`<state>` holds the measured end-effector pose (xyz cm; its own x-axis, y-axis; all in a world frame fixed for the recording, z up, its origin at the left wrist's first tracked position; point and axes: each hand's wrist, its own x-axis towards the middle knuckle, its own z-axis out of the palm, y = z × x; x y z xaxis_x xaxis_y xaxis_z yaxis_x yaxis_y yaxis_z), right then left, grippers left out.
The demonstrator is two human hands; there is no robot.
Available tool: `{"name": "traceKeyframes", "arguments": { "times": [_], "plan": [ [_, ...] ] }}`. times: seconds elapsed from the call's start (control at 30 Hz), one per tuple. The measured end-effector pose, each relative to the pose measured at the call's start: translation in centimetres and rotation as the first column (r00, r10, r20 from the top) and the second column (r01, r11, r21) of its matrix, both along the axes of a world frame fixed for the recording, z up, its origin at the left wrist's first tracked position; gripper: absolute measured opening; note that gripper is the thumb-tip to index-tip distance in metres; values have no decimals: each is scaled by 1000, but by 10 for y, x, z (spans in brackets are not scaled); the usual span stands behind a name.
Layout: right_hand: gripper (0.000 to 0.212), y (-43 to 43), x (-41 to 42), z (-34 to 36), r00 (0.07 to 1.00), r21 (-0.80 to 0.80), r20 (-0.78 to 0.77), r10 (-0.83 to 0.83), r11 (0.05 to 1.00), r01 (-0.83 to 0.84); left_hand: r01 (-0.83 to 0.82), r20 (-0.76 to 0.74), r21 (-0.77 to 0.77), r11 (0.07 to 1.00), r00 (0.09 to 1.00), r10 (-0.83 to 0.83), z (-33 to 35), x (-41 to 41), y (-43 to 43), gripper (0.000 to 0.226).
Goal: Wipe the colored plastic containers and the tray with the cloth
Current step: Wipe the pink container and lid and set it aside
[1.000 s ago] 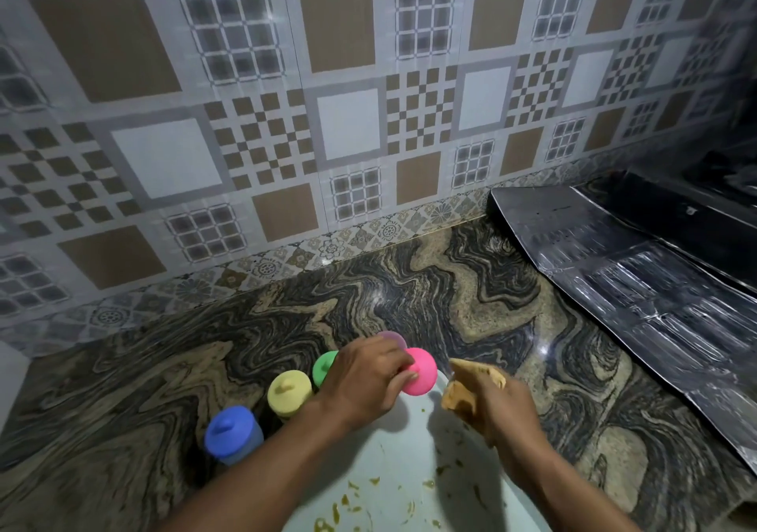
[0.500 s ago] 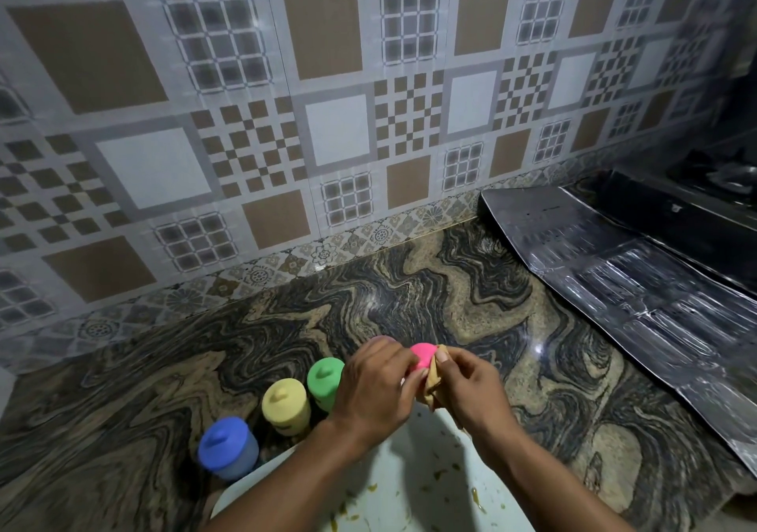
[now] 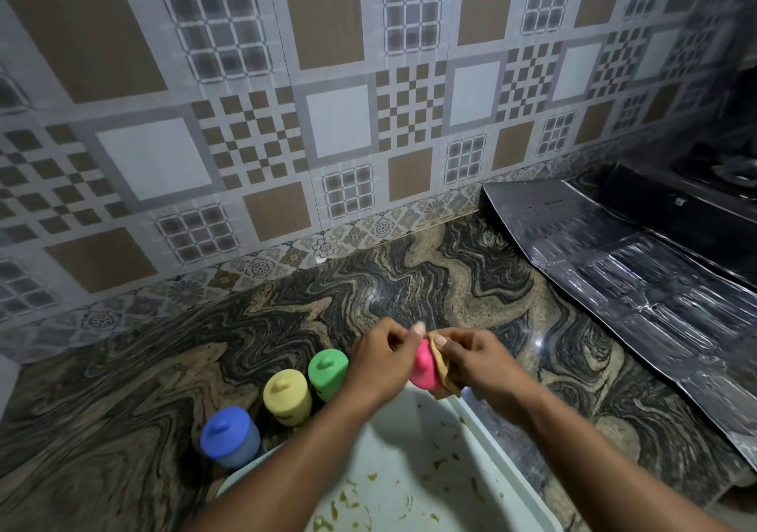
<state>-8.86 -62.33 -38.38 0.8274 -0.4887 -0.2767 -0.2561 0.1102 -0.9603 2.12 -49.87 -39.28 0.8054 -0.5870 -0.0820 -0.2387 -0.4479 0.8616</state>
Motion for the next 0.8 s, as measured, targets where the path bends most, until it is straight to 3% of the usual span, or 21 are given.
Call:
{"name": "traceKeyframes", "arguments": {
  "times": [0.07,0.23,0.37,0.43,0.5,0.57,0.67,0.73,0.8],
  "plan": [
    [21,-7,0,13,994,15,-14,112,994,-112,58,-143,1,998,988,-57,6,16,-2,67],
    [13,-7,5,36,980,72,11,199,977,-199,145,-132,79,986,982,-134,32,14,-10,49],
    [9,1,5,32,988,166,145,51,983,-75,-157,-33,5,988,987,157,36,5,-22,56],
    [12,13,4,18,975,229,179,-129,970,86,-352,-74,-47,935,934,349,33,-4,-28,58],
    [16,26,1,2,947,311,150,-285,923,229,-452,-172,-44,891,882,439,21,-13,-32,54],
    [17,28,-5,-3,944,377,84,-320,887,267,-364,-334,2,931,878,344,8,-14,-29,46],
    [12,8,-17,18,998,379,16,-57,924,47,-34,-533,34,999,845,46,12,-3,-17,54],
    [7,-5,-18,34,994,334,-1,107,937,-100,100,-508,74,992,860,-48,25,1,-17,60],
    [5,-4,-11,40,997,283,38,71,956,-79,-22,-357,74,997,933,47,33,-3,-27,56]
  ]
}}
